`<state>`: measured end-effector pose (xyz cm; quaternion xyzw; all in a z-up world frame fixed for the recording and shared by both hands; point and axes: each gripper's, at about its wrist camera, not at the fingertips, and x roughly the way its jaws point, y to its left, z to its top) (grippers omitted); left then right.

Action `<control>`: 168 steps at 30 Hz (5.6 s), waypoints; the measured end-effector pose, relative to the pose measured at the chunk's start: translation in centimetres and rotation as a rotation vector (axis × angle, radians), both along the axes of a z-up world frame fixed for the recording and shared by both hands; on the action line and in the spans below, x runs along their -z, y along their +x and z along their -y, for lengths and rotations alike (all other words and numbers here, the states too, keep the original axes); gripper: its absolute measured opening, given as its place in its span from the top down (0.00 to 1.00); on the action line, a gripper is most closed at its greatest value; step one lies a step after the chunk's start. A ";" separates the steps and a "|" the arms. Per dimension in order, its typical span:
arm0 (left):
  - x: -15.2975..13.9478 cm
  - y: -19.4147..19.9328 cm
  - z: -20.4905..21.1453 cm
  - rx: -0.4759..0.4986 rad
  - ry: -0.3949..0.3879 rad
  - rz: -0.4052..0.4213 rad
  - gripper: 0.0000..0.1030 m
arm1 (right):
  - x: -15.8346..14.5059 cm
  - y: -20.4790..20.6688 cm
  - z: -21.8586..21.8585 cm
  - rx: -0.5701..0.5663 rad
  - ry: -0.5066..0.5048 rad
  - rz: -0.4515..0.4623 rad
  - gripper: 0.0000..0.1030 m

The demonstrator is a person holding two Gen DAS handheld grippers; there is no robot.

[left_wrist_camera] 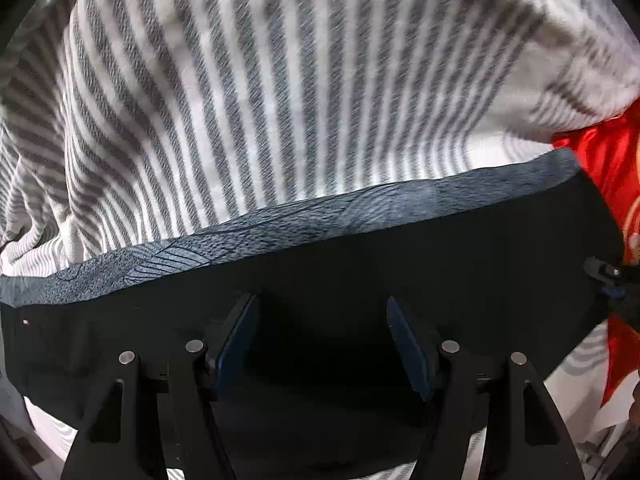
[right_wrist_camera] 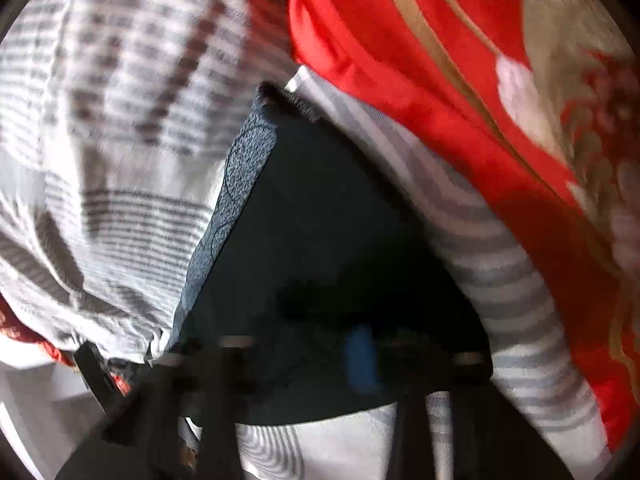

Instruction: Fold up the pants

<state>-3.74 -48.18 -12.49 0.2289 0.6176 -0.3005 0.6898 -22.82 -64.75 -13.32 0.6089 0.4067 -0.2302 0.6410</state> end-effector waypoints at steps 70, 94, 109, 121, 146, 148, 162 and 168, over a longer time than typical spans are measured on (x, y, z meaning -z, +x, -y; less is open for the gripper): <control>1.1 18.0 -40.1 -0.084 0.027 0.216 0.13 | -0.1 26.9 -38.7 -0.586 -0.199 0.144 0.39; 0.8 17.6 -41.1 -0.056 0.058 0.258 0.07 | 1.9 23.9 -44.8 -0.800 0.018 0.196 0.95; 1.4 15.1 -38.3 0.044 0.073 0.292 0.05 | 4.0 22.7 -38.9 -0.471 0.065 0.135 0.94; -2.3 12.7 -34.9 0.031 -0.012 0.183 0.05 | -1.7 18.1 -33.2 -0.416 -0.102 0.077 0.94; -2.6 3.8 -23.3 0.086 -0.064 0.027 0.05 | -2.3 9.0 -23.5 -0.205 -0.117 0.026 0.52; -3.2 2.9 -20.8 0.102 -0.084 0.034 0.05 | -2.5 7.0 -22.0 -0.151 -0.112 0.049 0.52; -3.6 -2.5 -6.1 0.127 -0.065 0.074 0.05 | -3.7 -5.9 -8.4 0.199 -0.194 -0.010 0.51; -2.1 -4.5 -4.6 0.126 -0.032 0.081 0.05 | -6.5 -3.8 -5.7 0.088 -0.346 -0.017 0.51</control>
